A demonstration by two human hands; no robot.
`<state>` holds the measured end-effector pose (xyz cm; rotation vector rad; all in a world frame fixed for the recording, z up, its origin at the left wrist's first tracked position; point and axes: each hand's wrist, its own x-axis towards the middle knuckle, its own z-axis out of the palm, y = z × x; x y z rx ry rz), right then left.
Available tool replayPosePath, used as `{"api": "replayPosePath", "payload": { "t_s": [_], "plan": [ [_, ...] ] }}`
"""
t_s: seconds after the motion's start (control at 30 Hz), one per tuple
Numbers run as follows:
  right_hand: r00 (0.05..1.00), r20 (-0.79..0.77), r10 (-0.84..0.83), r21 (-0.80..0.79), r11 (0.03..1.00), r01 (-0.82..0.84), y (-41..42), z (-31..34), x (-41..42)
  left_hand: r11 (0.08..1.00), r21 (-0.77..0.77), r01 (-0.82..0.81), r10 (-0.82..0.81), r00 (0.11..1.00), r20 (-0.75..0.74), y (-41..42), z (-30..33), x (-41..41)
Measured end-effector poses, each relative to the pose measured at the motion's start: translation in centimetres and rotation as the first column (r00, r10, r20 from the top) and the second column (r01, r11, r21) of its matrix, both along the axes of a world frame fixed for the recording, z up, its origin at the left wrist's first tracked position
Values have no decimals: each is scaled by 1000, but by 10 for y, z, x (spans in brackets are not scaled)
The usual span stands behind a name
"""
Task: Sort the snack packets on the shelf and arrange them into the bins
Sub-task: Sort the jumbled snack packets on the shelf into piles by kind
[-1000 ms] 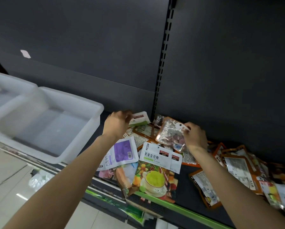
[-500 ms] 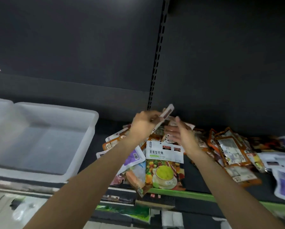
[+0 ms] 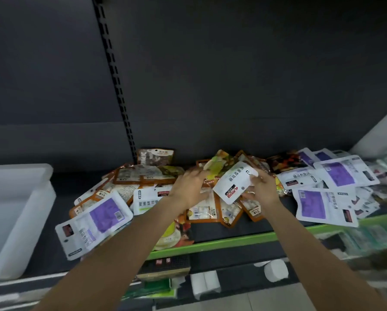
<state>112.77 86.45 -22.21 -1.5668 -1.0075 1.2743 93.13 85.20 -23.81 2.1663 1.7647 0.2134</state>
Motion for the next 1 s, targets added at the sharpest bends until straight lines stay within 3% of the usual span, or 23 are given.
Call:
{"api": "replayPosePath", "payload": {
  "t_s": [0.07, 0.13, 0.23, 0.37, 0.43, 0.47, 0.5, 0.57, 0.6, 0.67, 0.73, 0.83, 0.9, 0.97, 1.0],
  "plan": [
    [996, -2, -93, -3, 996, 93, 12, -12, 27, 993, -120, 14, -20, 998, -53, 8, -10, 21],
    [982, 131, -136, 41, 990, 131, 26, -18, 56, 988, -157, 0, -10, 998, -60, 18, -15, 41],
    [934, 309, -180, 83, 983, 162, 51, -25, 102, 986, -152, -71, 60, 995, -77, 33, -18, 69],
    [868, 406, -285, 63, 957, 284, 79, -34, 153, 992, -48, -119, 111, 983, -150, 50, -26, 101],
    [842, 489, -229, 47, 970, 237, 86, -37, 166, 996, -2, -92, 90, 980, -175, 59, -28, 115],
    [798, 583, -154, 32, 985, 167, 86, -38, 170, 997, 3, -73, 72, 980, -186, 63, -29, 122],
    [696, 715, -69, 20, 997, 78, 85, -37, 172, 998, -6, -57, 54, 979, -197, 67, -28, 129],
    [362, 930, 64, 3, 983, -182, 84, -45, 176, 997, -53, -51, 37, 971, -234, 72, -25, 140],
    [233, 962, 144, -65, 946, -318, 85, -50, 177, 996, -69, -55, 36, 967, -252, 74, -25, 144],
    [117, 929, 350, -263, 850, -456, 88, -58, 178, 995, -88, -56, 31, 965, -262, 77, -25, 146],
    [63, 884, 463, -389, 805, -449, 89, -66, 181, 995, -97, -36, 13, 973, -230, 77, -25, 144],
    [151, 908, 391, -325, 884, -336, 90, -68, 183, 997, -61, -46, 37, 989, -144, 67, -23, 134],
    [327, 915, 234, -122, 936, -329, 87, -61, 169, 995, -10, -98, 97, 992, -84, 52, -22, 117],
    [502, 856, 121, 108, 909, -403, 77, -48, 138, 987, 45, -152, 154, 987, -42, 35, -20, 90],
    [539, 831, 134, 161, 870, -465, 70, -40, 117, 981, 72, -183, 185, 983, -23, 26, -19, 73]
  ]
}}
